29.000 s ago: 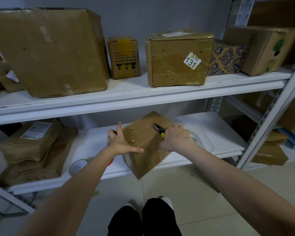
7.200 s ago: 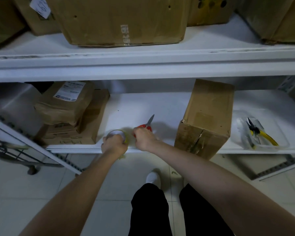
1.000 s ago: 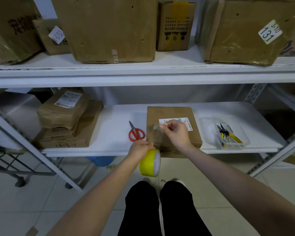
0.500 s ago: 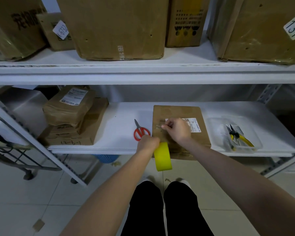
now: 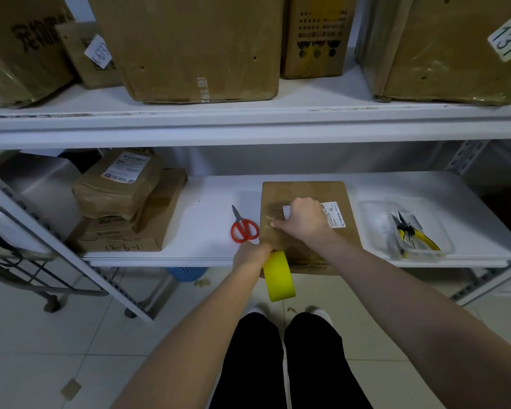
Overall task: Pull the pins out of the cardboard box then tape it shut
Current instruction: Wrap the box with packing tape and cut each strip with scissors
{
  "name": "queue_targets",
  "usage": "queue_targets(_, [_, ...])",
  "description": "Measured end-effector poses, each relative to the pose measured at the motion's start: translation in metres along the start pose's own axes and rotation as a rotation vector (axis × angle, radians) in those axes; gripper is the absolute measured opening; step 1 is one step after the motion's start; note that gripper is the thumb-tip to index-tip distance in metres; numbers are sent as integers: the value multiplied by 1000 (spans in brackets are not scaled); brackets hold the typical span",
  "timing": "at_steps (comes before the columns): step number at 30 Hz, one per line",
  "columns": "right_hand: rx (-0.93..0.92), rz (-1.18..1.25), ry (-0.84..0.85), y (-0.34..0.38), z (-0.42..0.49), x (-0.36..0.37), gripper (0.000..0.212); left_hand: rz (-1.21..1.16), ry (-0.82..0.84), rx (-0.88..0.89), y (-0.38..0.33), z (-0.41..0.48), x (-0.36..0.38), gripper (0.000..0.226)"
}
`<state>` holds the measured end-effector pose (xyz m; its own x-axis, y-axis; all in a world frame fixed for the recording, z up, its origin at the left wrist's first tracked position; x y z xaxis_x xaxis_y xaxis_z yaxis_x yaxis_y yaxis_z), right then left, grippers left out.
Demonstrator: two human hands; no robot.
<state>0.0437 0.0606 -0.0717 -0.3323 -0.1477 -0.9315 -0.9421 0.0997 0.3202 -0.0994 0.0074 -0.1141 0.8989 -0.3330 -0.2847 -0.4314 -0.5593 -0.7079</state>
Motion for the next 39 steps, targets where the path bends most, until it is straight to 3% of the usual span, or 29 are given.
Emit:
queue_targets(2, [57,72,-14,-5,0,-8,62,-11,-3,7,-1,-1,1,24])
queue_targets(4, [23,17,-2,-4,-2,-10,46,-8,-12,16,-2,-2,0,22])
queue_targets(7, [-239,-36,-85,5,-15,-2,21,-9,3,24,-5,-1,1,27])
queue_targets(9, [-448,-90,-37,11,-27,11,30,-13,9,23,-4,1,1,24])
queue_targets(11, [-521,-179,56,15,-32,23,42,-12,-1,26,-2,3,1,20])
queue_targets(17, [-402,-285,153,17,-19,22,50,-6,22,6,2,5,-2,25])
queue_targets(25, [-373,-475,31,-6,-39,17,44,-45,-9,-12,7,9,-2,27])
queue_targets(32, [-277,-397,310,-8,-42,29,73,-166,114,-3,10,6,2,52])
queue_targets(39, [-274,-465,325,-17,-36,32,74,-65,193,6,8,-3,9,47])
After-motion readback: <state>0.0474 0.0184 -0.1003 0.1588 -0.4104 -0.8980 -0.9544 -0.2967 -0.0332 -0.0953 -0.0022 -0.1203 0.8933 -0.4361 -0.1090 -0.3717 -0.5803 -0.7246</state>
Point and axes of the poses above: each hand's wrist, its own z-axis towards the middle knuckle, its own x-axis out of the palm, y = z × x, the point moved 5 cm from there along z, towards the middle knuckle, and after that the axes turned 13 degrees about y, right-handed, at the moved point
